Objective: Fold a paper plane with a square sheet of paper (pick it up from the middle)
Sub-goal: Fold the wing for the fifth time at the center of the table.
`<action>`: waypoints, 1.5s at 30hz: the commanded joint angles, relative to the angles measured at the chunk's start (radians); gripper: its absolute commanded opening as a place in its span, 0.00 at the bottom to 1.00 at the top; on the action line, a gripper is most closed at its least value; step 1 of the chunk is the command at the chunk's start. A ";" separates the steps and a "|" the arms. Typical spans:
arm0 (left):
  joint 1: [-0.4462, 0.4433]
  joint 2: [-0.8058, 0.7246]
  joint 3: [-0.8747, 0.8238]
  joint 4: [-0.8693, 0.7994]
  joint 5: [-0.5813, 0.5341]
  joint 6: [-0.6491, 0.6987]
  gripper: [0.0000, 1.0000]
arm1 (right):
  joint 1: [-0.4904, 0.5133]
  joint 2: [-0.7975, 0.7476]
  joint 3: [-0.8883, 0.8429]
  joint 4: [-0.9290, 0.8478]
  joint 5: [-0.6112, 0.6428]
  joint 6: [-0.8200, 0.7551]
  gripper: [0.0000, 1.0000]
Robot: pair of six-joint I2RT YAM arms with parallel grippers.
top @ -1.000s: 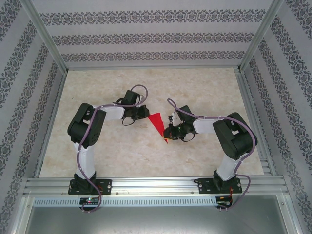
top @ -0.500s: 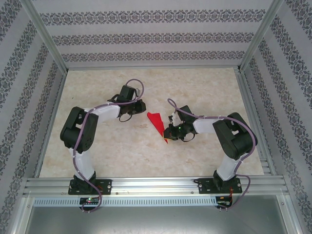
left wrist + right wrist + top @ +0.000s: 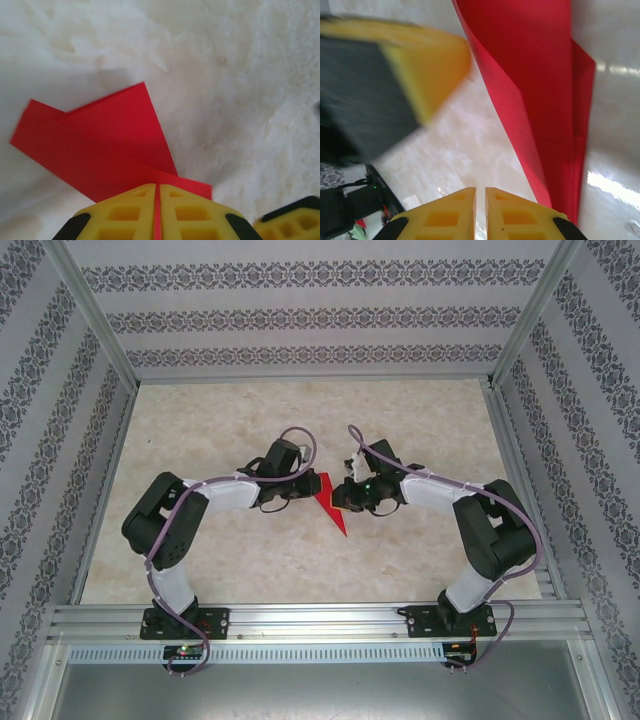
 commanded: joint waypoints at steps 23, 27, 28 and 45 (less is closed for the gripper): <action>-0.025 0.110 0.031 0.103 0.019 -0.028 0.10 | 0.012 0.215 0.053 -0.048 0.095 -0.034 0.07; -0.026 0.087 -0.005 0.187 0.076 -0.022 0.11 | 0.008 0.226 0.048 -0.055 0.107 -0.032 0.07; -0.027 0.088 -0.012 0.194 0.083 -0.022 0.11 | 0.007 0.228 0.047 -0.054 0.109 -0.033 0.07; 0.015 0.158 0.019 0.038 -0.074 0.041 0.09 | -0.004 0.216 -0.049 -0.070 0.109 -0.040 0.06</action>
